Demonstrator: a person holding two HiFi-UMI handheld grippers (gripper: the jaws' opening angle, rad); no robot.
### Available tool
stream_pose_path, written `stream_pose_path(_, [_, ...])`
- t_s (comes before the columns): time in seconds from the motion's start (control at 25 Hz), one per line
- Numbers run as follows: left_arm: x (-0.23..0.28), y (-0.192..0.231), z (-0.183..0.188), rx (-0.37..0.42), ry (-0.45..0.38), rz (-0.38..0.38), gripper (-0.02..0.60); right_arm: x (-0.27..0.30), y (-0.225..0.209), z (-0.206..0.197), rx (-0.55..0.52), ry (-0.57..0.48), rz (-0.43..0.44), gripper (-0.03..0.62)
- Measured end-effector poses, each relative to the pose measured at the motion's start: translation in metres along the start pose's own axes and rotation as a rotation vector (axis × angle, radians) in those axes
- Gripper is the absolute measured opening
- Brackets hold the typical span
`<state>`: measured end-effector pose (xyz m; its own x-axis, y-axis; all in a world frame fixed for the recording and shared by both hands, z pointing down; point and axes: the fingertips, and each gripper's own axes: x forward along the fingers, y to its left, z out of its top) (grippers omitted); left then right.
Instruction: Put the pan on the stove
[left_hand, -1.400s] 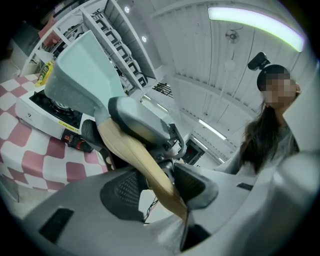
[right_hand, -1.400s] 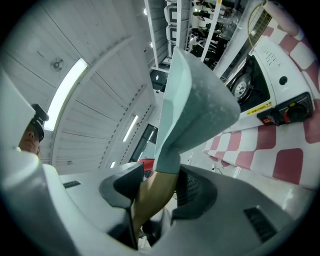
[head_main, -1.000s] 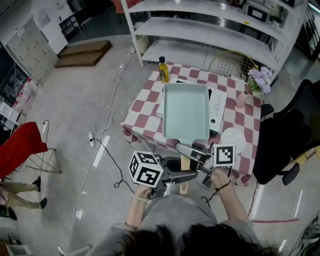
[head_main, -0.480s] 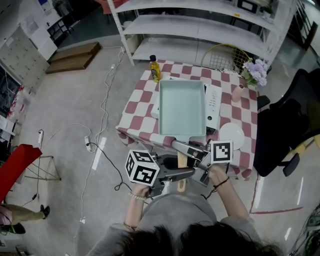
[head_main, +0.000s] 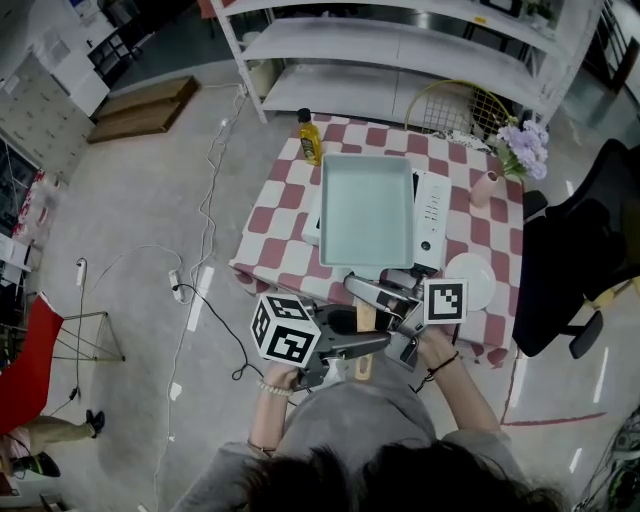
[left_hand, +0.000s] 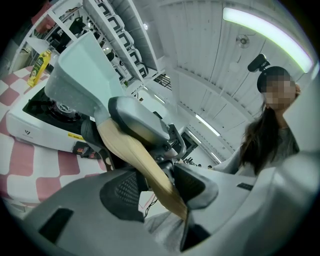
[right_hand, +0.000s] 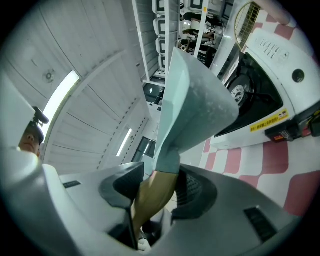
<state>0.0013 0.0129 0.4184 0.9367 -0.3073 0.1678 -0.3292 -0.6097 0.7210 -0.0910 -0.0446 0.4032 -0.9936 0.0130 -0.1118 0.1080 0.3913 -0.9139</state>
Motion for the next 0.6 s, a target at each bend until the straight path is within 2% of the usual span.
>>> stream_pose_path(0.6, [0.0, 0.056, 0.047, -0.067, 0.039, -0.013, 0.199, 0.02, -0.045, 0.059, 0.084, -0.023, -0.029, 0.19])
